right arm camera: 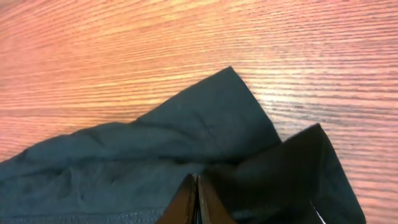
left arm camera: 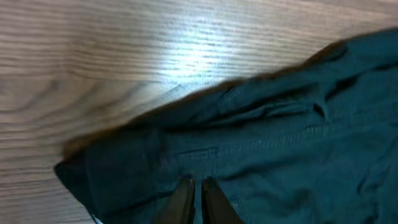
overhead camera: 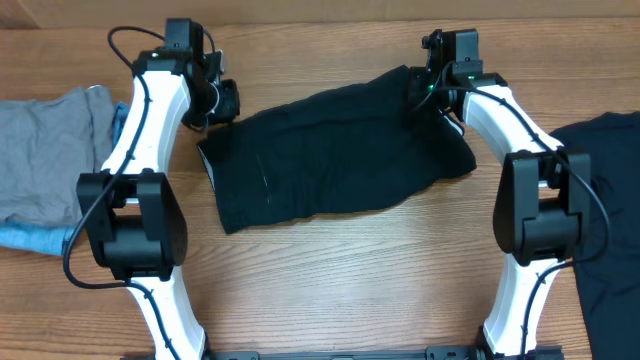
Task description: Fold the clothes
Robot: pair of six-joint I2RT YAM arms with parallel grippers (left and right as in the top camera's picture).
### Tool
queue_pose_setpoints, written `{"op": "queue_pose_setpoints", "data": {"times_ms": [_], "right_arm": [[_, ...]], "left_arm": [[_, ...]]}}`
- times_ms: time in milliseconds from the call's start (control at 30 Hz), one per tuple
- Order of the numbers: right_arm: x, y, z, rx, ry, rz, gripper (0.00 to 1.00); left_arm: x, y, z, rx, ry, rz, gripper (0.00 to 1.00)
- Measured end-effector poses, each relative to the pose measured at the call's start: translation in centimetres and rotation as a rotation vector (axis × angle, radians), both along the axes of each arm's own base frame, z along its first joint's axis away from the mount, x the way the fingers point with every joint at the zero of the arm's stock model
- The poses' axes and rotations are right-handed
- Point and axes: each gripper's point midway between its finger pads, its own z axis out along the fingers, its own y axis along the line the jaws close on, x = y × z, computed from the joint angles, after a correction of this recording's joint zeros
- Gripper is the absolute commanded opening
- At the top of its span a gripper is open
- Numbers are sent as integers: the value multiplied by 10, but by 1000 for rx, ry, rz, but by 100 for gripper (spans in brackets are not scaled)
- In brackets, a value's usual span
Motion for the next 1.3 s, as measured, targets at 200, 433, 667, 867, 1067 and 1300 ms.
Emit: {"op": "queue_pose_setpoints", "data": {"times_ms": [200,433,667,867,1067,1300], "right_arm": [[13,1,-45,1,2,-9,4],[27,-3,-47,-3,-46,-40,14],[5,-7,92,7,-134,-63,31],[-64,-14,142,-7,-6,-62,41],[-97,-17,113,-31,169,-62,63],[-113,-19,98,-54,242,-41,37]], "left_arm": [[-9,-5,-38,-3,15,-11,13],[-17,-5,-57,-2,27,-10,4],[-24,-13,-11,-70,80,47,4],[-79,-18,45,-112,203,140,4],[-122,-23,36,-14,350,115,4],[-148,-34,-31,20,419,110,6]]}}
